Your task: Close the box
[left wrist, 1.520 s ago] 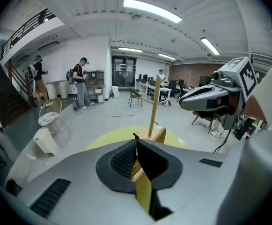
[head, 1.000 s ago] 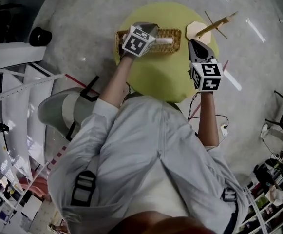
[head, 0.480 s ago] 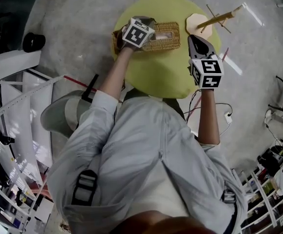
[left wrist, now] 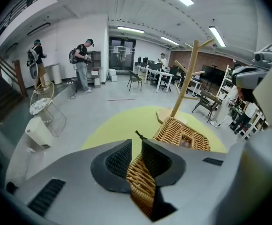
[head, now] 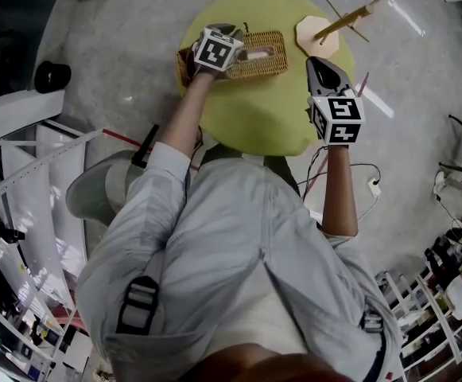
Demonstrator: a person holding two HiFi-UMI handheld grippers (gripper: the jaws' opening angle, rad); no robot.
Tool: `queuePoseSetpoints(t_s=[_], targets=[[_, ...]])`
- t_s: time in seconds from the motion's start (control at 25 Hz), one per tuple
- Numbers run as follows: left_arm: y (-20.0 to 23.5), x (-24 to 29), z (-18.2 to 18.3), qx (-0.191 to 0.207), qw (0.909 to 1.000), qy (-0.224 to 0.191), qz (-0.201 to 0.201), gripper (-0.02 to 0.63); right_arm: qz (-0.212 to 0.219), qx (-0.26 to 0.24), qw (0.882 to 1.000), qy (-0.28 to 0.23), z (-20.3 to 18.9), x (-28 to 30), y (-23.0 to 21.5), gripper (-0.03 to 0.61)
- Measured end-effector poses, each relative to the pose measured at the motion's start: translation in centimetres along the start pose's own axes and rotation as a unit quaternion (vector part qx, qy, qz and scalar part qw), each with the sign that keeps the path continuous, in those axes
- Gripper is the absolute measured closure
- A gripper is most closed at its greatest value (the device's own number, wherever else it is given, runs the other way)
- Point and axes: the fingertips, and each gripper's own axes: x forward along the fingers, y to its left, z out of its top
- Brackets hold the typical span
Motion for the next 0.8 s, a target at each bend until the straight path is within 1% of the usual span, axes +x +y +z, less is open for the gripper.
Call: queuePoseSetpoints(t_s=[0.08,0.2,0.28,0.36,0.52,0.64,0.8], targets=[[0.2,-0.4,-0.4,-0.01,0.9999,-0.001,0.004,0.513,0.003,-0.002,1.0,-0.002,-0.1,-0.7,0.0,0.554],[0.0,-1.6,-1.1,-0.018,0.9998,-0.004,0.011,0.512,0.006,-0.004,1.0,-0.005,-0.3,-1.7,-0.2,0.554],[-0.3,-2.6,-1.2,-0.023,0.9994,-0.016,0.019,0.534,0.008,-0.006,1.0,-0.009,-0.2,-2.3,-0.5,0.554],[-0.9,-4.1,-1.0,-0.033,0.9985,-0.036,0.024,0.575,0.011,-0.008,1.0,-0.017,0.2,-2.9,-0.8,0.554],[-3.7,-8.0,-0.8,-0.052,0.9957,-0.074,0.015,0.583,0.017,-0.006,0.999,-0.026,0.6,-5.2,-0.8,0.554],[-5.6,-10.9,-0.1,-0.045,0.9931,-0.106,0.022,0.584,0.023,-0.022,0.999,-0.037,1.5,-6.7,-0.6,0.554],[-7.6,-14.5,1.7,-0.021,0.9878,-0.149,0.04,0.584,0.026,-0.049,0.997,-0.06,3.5,-8.4,-1.0,0.554]])
